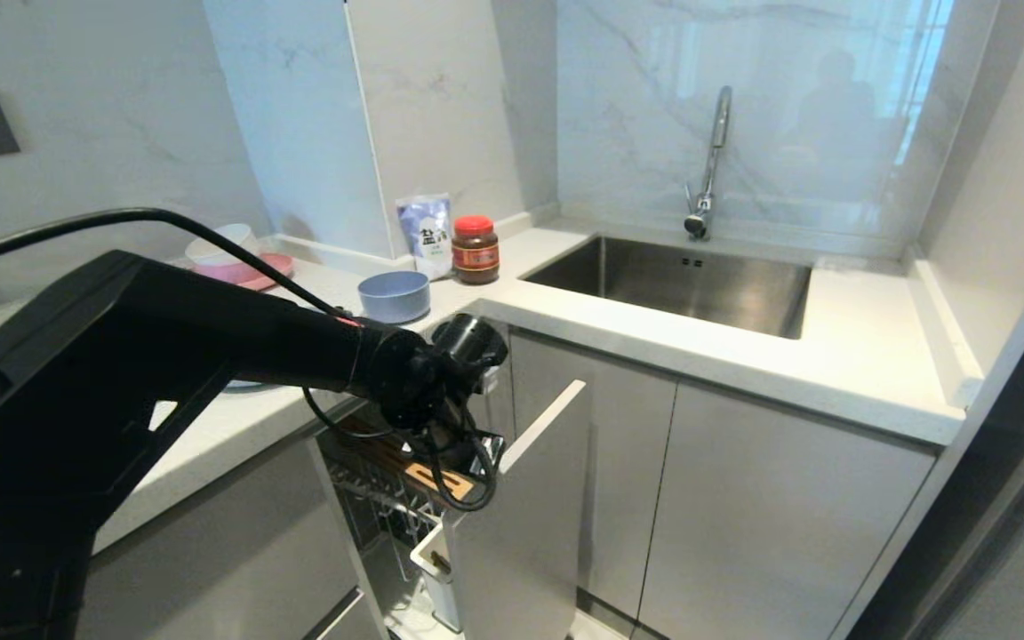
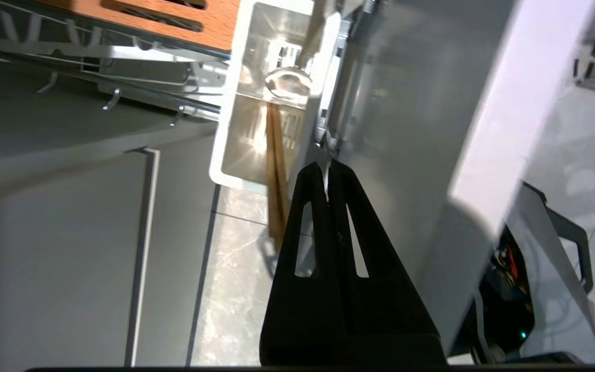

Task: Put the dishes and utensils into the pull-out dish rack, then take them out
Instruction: Open the cupboard

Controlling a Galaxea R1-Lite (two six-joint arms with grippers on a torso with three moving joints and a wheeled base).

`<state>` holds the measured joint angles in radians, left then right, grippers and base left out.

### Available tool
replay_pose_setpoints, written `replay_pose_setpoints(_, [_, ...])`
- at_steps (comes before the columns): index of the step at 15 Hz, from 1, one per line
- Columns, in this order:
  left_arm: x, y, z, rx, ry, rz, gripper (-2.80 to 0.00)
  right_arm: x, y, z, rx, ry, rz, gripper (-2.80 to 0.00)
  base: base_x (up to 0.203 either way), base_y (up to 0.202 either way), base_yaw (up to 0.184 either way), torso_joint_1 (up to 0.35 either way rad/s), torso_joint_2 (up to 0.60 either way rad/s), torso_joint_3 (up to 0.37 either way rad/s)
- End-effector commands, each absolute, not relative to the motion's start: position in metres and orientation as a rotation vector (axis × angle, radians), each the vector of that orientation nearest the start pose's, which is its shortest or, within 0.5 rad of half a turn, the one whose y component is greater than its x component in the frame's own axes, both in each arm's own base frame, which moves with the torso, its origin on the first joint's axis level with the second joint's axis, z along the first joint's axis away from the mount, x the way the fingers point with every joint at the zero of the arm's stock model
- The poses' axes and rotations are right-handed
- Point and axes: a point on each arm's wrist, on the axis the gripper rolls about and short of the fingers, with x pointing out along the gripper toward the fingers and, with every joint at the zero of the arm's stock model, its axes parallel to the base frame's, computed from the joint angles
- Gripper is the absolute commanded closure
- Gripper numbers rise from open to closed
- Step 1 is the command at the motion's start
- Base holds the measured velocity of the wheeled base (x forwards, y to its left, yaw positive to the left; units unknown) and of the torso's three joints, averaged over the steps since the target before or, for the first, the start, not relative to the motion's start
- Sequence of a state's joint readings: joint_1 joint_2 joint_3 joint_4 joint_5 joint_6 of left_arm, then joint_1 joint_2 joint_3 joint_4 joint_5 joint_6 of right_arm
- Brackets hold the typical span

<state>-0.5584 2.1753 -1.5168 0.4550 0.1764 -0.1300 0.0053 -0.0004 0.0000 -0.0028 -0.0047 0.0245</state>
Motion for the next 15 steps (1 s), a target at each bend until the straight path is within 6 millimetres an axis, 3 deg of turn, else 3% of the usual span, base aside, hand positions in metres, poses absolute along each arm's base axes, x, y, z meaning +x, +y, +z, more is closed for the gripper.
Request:
replay_pose_setpoints(1, [0.333, -0.217, 0.107, 0.297, 1.067, -0.29, 0.0, -0.023, 0.0, 0.075, 0.025, -0.005, 0.0, 0.0, 0.0, 0.0, 0.0, 0.0, 0.0, 0.0])
replay_pose_setpoints(15, [0.302, -0.255, 0.1, 0.278, 1.077, -0.362, 0.0, -0.023, 0.0, 0.075, 0.025, -0.006, 0.001, 0.0, 0.0, 0.0, 0.0, 0.0, 0.0, 0.0])
